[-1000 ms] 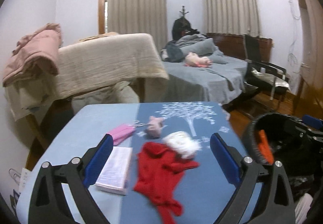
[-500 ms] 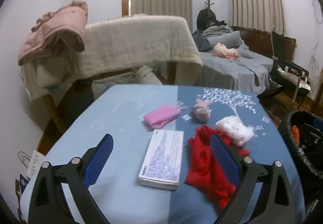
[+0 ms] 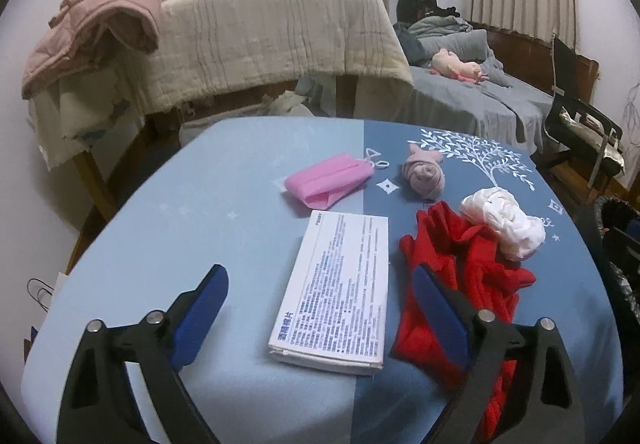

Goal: Collect trash
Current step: 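Grasp the white leaflet box with the left tool while the right tool grasps the white cloth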

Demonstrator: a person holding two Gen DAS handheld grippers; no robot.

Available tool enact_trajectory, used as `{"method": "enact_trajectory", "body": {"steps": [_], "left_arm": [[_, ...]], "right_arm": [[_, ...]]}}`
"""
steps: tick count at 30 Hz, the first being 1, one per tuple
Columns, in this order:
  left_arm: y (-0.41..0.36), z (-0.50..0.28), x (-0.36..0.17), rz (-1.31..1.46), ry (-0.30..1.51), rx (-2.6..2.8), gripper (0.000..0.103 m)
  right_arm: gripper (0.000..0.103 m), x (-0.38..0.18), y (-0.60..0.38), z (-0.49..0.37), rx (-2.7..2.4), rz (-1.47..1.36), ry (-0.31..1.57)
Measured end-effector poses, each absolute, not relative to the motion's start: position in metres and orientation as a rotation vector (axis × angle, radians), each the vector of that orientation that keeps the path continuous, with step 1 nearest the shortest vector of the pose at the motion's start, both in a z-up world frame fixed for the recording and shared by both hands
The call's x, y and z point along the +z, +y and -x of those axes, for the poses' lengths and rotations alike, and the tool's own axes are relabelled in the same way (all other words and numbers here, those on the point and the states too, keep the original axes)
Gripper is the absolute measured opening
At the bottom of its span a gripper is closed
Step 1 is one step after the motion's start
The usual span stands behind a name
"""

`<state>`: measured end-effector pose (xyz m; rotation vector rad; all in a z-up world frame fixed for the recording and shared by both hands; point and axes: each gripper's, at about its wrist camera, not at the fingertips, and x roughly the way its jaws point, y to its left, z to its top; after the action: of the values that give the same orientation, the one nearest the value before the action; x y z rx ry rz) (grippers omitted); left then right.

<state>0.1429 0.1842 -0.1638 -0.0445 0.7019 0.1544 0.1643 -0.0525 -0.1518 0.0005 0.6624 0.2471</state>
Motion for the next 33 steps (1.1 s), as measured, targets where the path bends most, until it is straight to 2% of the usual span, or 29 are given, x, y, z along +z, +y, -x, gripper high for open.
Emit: {"method": "enact_trajectory", "body": {"steps": [4,10,12,13,33], "left_arm": [[0.187,-0.151,-0.170,0.060,0.739,0.155,0.087],[0.190,-0.161,-0.178,0.080,0.801,0.131,0.072],[0.187,-0.163,-0.180,0.071,0.813,0.113,0.061],[0.186,-0.164,-0.180,0.067,0.816,0.102,0.059],[0.191,-0.164,-0.150,0.074,0.710,0.134,0.056]], "right_arm": [[0.097,-0.156,-0.050,-0.170,0.252,0.000,0.670],[0.097,-0.160,-0.046,-0.177,0.259,0.005,0.682],[0.097,-0.162,-0.045,-0.179,0.260,0.005,0.688],[0.097,-0.162,-0.044,-0.180,0.261,0.004,0.690],[0.097,-0.172,-0.012,-0.224,0.304,0.023,0.724]]}}
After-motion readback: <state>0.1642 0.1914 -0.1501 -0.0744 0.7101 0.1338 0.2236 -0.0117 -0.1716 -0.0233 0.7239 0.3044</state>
